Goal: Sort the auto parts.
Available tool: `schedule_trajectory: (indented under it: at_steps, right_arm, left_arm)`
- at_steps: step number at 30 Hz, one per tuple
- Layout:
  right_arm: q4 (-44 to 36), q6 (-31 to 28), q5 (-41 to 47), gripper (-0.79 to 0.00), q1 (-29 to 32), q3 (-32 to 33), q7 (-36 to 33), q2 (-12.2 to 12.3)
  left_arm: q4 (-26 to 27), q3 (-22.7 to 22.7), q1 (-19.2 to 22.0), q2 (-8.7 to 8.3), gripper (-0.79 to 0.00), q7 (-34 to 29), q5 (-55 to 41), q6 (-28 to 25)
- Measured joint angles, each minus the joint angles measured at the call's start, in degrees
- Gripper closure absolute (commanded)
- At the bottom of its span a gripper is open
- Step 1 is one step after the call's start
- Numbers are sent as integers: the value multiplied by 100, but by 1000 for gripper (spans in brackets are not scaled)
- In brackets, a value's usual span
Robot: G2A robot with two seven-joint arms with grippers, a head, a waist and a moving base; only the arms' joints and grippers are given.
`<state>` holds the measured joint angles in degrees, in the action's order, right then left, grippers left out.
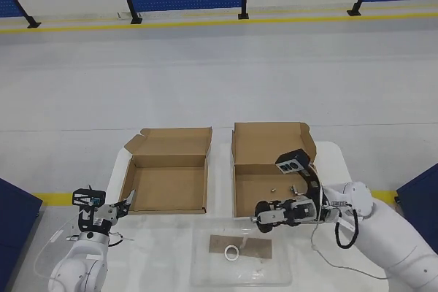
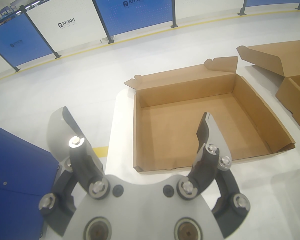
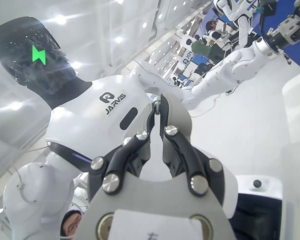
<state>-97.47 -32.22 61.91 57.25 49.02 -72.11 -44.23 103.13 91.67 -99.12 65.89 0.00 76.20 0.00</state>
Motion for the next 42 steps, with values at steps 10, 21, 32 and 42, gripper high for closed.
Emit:
schedule_trajectory:
  at_steps: [10,21,32,42]
  right_arm:
    - [-308,470,1164,0,116,232,-469,-125]
    - [-542,1621,2516,0,303,526,-1598,-522]
    - [-718,1760,2799,0,437,490,-1421,-575]
    - [-729,2279,3352,0,732,447,-1281,-776]
  left_arm:
    - [0,0,0,0,-785,0,0,0]
    - [0,0,0,0,-785,0,0,0]
    - [0,0,0,0,-785,0,0,0]
    - [0,0,0,0,-785,0,0,0]
